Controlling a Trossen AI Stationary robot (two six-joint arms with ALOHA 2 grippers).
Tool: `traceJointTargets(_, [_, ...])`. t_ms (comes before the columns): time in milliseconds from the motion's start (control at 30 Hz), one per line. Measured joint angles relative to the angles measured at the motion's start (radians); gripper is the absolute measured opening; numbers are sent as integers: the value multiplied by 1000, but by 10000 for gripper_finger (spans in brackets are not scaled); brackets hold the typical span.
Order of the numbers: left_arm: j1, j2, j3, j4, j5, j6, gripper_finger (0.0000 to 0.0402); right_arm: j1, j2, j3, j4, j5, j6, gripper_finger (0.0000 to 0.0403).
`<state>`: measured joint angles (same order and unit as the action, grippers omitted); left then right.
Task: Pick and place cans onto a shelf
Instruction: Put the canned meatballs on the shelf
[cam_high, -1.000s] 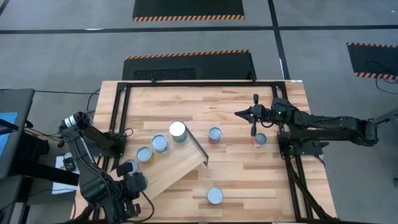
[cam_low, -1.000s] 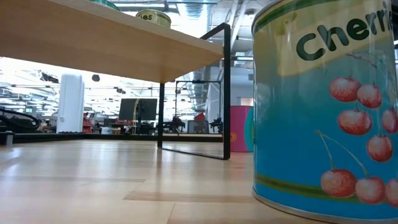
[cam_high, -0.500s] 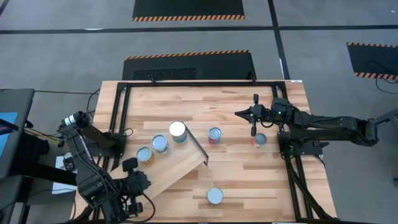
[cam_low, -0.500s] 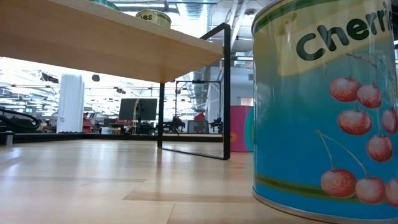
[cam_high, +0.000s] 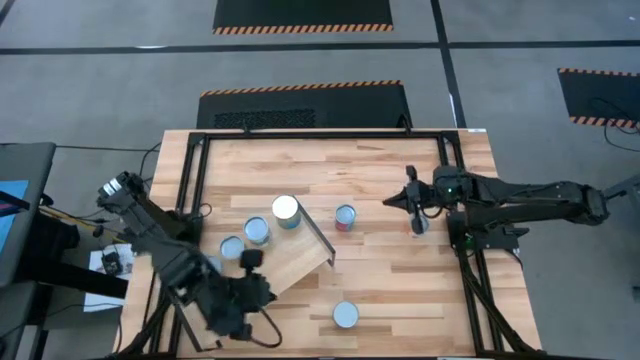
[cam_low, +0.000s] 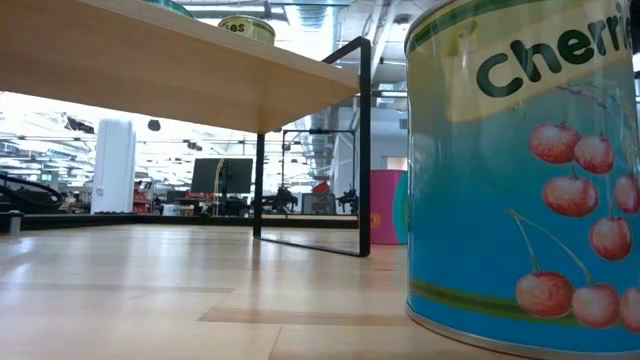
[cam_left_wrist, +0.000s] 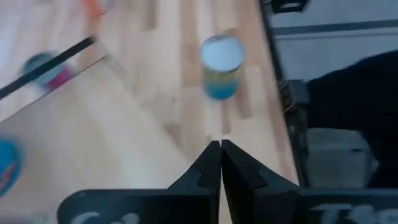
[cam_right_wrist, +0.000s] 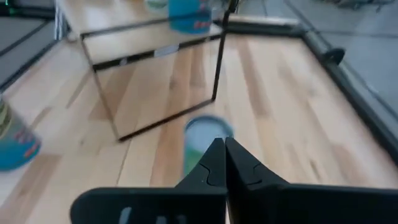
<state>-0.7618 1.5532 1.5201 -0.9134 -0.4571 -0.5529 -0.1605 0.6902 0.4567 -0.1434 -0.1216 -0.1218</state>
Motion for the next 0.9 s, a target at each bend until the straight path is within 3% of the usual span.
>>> traceJointTargets(200, [145, -24, -104, 295, 246, 257, 0, 153, -33, 42, -242, 176, 99, 6])
traceJointTargets(333, [216, -24, -123, 407, 376, 384, 0, 269, -43, 72, -389, 299, 218, 10])
traceJointTargets(500, [297, -35, -188, 575, 524, 489, 0, 403, -43, 84, -447, 391, 348, 23])
traceJointTargets(733, [361, -87, -279, 688, 593, 551, 0, 510, -24, 84, -613, 517, 628, 65])
traceJointTargets(900, [405, -210, -374, 764, 594, 568, 0, 529, 31, 107, -691, 517, 778, 105])
